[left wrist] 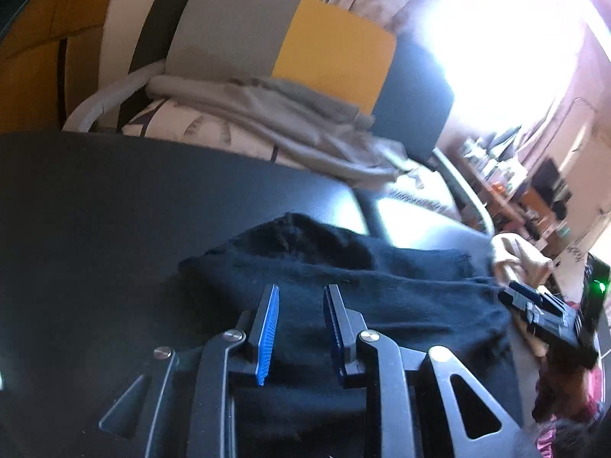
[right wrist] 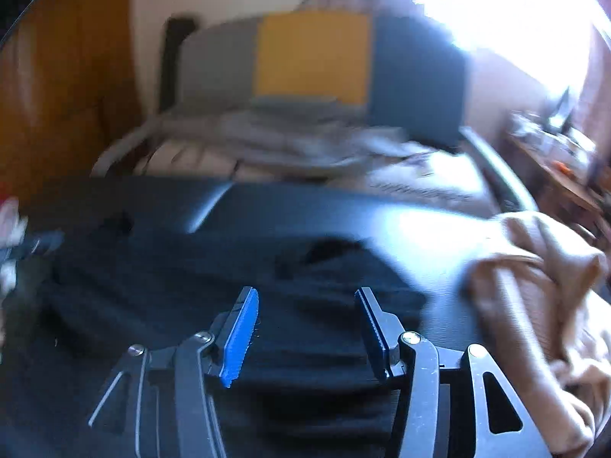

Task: Fold clothes

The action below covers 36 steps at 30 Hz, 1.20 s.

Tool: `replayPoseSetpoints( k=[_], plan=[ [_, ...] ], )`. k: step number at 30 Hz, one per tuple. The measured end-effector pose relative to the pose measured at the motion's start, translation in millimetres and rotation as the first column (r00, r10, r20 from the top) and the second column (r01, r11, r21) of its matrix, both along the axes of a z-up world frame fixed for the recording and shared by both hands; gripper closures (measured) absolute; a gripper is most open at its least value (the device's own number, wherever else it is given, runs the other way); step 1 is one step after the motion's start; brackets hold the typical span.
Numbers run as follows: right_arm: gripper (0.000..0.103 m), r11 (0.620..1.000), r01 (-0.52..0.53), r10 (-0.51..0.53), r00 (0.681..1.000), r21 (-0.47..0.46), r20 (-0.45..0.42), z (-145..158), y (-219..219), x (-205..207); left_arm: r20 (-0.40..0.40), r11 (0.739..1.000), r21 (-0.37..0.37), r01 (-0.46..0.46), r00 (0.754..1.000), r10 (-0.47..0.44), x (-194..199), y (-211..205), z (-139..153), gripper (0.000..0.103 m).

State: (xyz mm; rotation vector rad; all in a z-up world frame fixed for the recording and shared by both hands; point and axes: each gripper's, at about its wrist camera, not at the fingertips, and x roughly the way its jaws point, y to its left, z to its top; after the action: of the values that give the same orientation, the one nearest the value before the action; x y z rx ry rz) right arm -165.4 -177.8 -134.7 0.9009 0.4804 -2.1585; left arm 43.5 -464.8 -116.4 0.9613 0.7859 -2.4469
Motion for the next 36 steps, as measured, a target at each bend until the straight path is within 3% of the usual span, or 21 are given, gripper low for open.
replayPoseSetpoints(
  k=[3,6,9,13,15,18,22,25,28,30,36],
  plan=[
    [0.049,0.996,-0.024,0.021,0.999,0.081,0.042,-26.8,-27.5,3.3,0.057,1.0,0.001,-0.009,0.998,0.009,-11.3,-8.8,-19.5,0.079],
    [0.031,0.999,0.05,-0.05,0.993,0.004,0.103,-40.3,-17.7,-15.0,0.069,0.999,-0.046,0.018,0.998,-0.015,-18.5,-9.6,-31.6,0.077],
    [0.03,0.998,0.057,-0.052,0.991,-0.039,0.12,-43.6,-13.6,-22.0,0.072,0.995,-0.088,0.035,0.997,-0.029,-27.6,-15.7,-34.4,0.076],
    [0.029,0.998,0.063,-0.061,0.994,-0.016,0.09,-42.6,-18.1,-20.7,0.083,0.998,-0.059,0.014,0.997,-0.009,-33.4,-26.1,-28.5,0.077],
    [0.027,0.998,0.069,-0.067,0.994,-0.014,0.082,-42.3,-16.5,-17.7,0.065,0.999,-0.052,-0.007,0.998,0.01,-22.1,-22.3,-16.9,0.077],
    [0.027,0.996,0.088,-0.084,0.991,-0.033,0.103,-42.6,-5.4,-12.0,-0.04,1.0,0.004,-0.017,0.999,0.018,16.0,-12.9,-2.3,0.076],
    [0.027,0.995,0.087,-0.079,0.987,-0.052,0.14,-31.6,8.2,-2.6,-0.088,0.999,-0.036,0.015,0.996,-0.018,52.5,8.6,8.9,0.076],
    [0.027,0.998,0.049,-0.041,0.989,-0.05,0.143,-27.8,10.9,13.7,-0.062,0.994,-0.082,0.069,0.995,-0.074,44.8,18.3,8.5,0.075],
    [0.027,0.999,0.051,-0.049,0.99,-0.016,0.13,-34.8,15.8,24.3,0.037,0.991,-0.065,0.117,0.993,-0.115,34.2,27.7,-10.4,0.075],
    [0.022,0.998,0.059,-0.055,0.99,-0.029,0.13,-40.3,24.8,28.0,0.083,0.989,-0.062,0.134,0.988,-0.128,36.3,32.8,-25.4,0.076],
    [0.015,0.996,0.068,-0.059,0.988,-0.056,0.146,-44.5,29.0,25.7,0.017,0.998,-0.01,0.063,0.998,-0.063,51.2,19.1,-39.2,0.074]
  ],
)
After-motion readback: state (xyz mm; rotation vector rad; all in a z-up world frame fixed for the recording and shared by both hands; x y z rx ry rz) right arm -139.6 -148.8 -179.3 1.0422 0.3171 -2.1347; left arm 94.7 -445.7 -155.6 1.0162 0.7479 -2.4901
